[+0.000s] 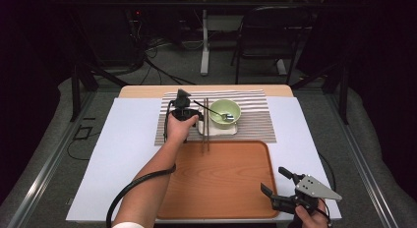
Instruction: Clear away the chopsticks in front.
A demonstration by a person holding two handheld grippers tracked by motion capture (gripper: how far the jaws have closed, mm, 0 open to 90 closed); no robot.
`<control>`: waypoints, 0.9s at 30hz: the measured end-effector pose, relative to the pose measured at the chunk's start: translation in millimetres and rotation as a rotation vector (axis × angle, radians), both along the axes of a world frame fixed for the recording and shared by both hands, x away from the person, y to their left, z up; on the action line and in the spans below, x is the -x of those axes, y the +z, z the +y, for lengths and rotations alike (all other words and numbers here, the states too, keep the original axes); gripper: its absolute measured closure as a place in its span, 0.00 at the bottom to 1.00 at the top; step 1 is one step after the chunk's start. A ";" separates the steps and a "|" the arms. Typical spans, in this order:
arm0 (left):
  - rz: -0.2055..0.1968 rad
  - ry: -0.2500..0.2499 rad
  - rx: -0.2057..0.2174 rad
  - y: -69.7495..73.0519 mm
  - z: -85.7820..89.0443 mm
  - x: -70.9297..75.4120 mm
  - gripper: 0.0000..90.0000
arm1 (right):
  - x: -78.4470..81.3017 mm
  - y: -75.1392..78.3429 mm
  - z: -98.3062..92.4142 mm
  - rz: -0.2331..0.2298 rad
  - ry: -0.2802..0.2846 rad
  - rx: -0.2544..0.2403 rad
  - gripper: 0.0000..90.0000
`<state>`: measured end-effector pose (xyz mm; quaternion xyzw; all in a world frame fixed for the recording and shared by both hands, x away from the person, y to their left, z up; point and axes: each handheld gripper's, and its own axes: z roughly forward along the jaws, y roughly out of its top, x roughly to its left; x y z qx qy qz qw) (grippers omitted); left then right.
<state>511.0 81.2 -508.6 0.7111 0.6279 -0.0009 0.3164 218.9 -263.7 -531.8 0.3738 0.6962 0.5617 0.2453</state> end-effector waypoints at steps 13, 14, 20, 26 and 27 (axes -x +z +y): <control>0.008 -0.003 -0.021 -10.3 -4.5 -2.9 0.63 | -0.2 0.0 0.1 -0.001 -0.002 0.002 0.16; 0.010 -0.002 -0.013 -11.4 -4.9 -3.1 0.63 | -0.3 0.0 0.1 0.000 -0.002 0.001 0.16; 0.015 0.009 0.013 -15.3 -5.8 -5.2 0.62 | -0.1 0.1 0.2 -0.002 -0.002 0.003 0.16; 0.033 0.025 0.038 -17.0 -5.5 -8.2 0.64 | 0.1 0.1 0.3 -0.003 -0.003 0.001 0.16; 0.038 0.028 0.044 -17.2 -5.2 -8.7 0.64 | 0.1 0.1 0.3 -0.003 -0.002 0.001 0.16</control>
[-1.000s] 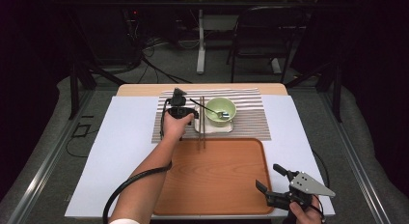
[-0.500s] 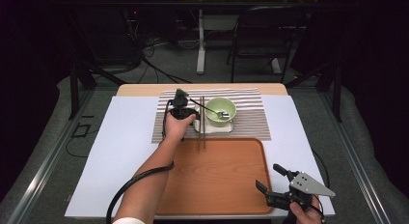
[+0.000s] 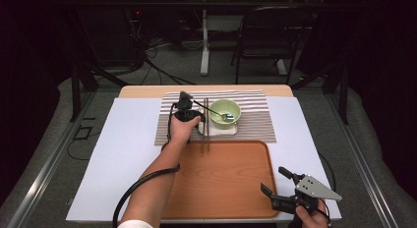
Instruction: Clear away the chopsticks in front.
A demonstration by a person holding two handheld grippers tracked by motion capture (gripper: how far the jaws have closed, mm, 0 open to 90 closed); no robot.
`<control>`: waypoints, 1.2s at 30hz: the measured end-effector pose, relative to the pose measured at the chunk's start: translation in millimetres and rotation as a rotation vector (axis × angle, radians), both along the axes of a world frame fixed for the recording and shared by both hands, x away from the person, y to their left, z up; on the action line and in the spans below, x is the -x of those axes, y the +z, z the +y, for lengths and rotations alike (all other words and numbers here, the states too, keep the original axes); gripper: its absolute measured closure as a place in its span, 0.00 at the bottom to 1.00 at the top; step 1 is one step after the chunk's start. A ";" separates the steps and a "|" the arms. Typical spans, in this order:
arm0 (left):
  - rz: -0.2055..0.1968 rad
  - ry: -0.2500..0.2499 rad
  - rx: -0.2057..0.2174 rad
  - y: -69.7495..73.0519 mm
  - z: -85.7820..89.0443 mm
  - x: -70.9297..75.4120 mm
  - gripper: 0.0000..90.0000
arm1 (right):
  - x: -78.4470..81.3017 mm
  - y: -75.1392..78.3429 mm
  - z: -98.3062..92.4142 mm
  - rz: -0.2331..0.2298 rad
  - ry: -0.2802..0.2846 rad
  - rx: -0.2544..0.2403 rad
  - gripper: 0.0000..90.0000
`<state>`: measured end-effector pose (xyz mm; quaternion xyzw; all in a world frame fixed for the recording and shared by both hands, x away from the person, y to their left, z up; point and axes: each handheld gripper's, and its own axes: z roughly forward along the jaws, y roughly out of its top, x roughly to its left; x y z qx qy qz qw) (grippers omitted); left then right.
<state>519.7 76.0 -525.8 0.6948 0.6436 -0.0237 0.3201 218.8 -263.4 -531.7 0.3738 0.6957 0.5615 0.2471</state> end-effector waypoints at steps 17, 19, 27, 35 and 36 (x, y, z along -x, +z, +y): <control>0.056 0.049 0.055 -5.4 6.6 -3.7 0.76 | 0.0 -0.1 0.3 -0.003 0.003 0.002 0.16; 0.062 0.056 0.062 -4.3 8.3 -3.9 0.79 | 0.0 0.0 0.3 -0.004 0.002 0.001 0.16; 0.082 0.085 0.093 -4.3 15.4 -4.1 0.91 | 0.0 -0.1 0.4 -0.003 0.003 0.001 0.16; 0.101 0.097 0.133 -4.9 21.9 -3.3 0.95 | 0.0 0.0 0.4 -0.003 0.003 0.001 0.16; 0.101 0.098 0.138 -5.1 22.6 -3.1 0.95 | -0.1 0.0 0.4 -0.002 0.003 0.001 0.16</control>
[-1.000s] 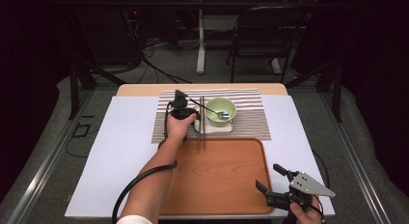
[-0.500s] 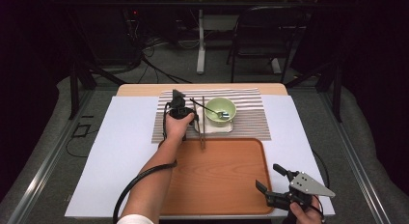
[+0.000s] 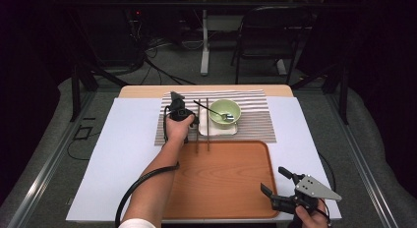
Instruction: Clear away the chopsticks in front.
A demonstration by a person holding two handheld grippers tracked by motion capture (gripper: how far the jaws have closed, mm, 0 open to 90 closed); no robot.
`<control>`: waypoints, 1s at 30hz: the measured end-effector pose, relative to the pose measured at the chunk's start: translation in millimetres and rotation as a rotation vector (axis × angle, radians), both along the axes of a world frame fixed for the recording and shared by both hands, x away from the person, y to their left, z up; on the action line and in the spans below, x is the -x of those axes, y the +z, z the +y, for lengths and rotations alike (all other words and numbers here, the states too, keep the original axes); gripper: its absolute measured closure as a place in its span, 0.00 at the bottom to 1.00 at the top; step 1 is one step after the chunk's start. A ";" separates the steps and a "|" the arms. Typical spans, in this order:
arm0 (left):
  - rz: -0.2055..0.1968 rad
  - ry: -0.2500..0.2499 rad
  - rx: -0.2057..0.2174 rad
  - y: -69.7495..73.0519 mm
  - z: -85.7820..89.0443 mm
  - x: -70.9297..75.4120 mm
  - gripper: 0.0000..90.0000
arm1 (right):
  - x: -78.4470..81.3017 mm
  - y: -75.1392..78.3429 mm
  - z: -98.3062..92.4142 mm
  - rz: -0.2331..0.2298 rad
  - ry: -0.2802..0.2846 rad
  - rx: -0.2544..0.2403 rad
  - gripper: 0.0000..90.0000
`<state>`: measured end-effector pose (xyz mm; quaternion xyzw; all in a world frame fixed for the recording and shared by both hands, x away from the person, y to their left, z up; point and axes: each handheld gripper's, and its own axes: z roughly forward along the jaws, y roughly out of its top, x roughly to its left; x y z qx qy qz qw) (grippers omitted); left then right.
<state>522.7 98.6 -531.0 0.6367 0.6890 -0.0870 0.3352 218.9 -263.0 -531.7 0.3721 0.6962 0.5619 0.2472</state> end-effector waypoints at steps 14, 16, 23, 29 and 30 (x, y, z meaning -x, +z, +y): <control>-0.029 0.030 0.010 12.9 10.1 5.5 0.95 | -0.1 0.0 -0.1 0.003 0.000 0.000 0.16; -0.032 0.032 0.004 15.6 14.2 7.9 0.95 | -0.1 0.0 -0.1 0.002 0.000 0.000 0.16; -0.044 0.069 0.016 19.2 29.5 16.3 0.95 | -0.3 0.0 -0.1 0.002 -0.001 0.001 0.16; -0.061 0.083 -0.008 21.4 42.2 27.2 0.95 | -0.3 0.1 0.0 0.002 -0.001 0.000 0.16; -0.064 0.088 -0.013 21.7 42.9 28.9 0.95 | -0.4 0.0 -0.1 0.002 -0.001 0.000 0.16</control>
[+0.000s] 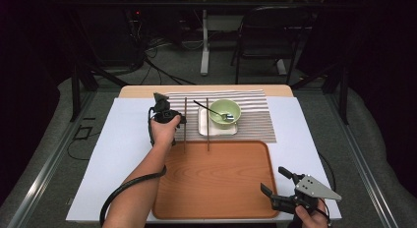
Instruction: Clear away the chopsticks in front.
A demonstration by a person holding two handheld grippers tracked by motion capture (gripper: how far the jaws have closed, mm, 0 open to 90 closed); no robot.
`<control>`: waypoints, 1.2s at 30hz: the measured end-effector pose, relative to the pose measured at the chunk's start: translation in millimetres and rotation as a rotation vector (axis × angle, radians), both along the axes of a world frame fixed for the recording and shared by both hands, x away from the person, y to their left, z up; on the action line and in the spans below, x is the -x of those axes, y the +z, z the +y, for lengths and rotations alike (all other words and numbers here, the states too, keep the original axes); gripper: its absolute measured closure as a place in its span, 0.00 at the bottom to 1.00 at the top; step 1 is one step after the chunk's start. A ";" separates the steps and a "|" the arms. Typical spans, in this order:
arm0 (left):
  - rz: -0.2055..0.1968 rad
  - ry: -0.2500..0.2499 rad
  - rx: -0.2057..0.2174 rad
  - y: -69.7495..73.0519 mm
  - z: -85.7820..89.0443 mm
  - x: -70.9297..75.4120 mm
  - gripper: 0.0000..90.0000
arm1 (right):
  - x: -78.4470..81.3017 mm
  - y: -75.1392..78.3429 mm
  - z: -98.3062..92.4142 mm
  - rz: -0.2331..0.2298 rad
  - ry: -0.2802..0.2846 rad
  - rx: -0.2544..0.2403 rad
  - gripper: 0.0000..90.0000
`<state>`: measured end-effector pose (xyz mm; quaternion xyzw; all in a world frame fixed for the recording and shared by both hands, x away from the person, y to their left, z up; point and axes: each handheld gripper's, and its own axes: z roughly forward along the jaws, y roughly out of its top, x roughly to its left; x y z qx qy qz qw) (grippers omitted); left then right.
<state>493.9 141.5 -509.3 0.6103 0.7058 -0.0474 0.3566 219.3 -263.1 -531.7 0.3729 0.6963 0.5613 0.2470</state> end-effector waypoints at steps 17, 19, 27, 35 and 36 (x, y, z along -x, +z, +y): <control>-0.043 -0.029 -0.016 6.3 11.5 38.6 0.95 | -0.6 0.0 0.2 0.006 0.000 0.001 0.16; -0.049 -0.037 -0.024 7.7 10.9 43.8 0.95 | -0.5 0.0 0.2 0.005 0.000 0.001 0.16; -0.069 -0.048 -0.051 6.6 17.8 64.3 0.95 | -0.8 -0.1 0.2 0.007 0.000 0.000 0.16; -0.083 -0.044 -0.054 2.5 27.7 86.6 0.95 | -1.1 -0.1 0.5 0.010 -0.001 0.000 0.16; -0.088 -0.043 -0.058 2.2 28.4 89.7 0.95 | -1.0 -0.1 0.5 0.010 -0.001 0.001 0.16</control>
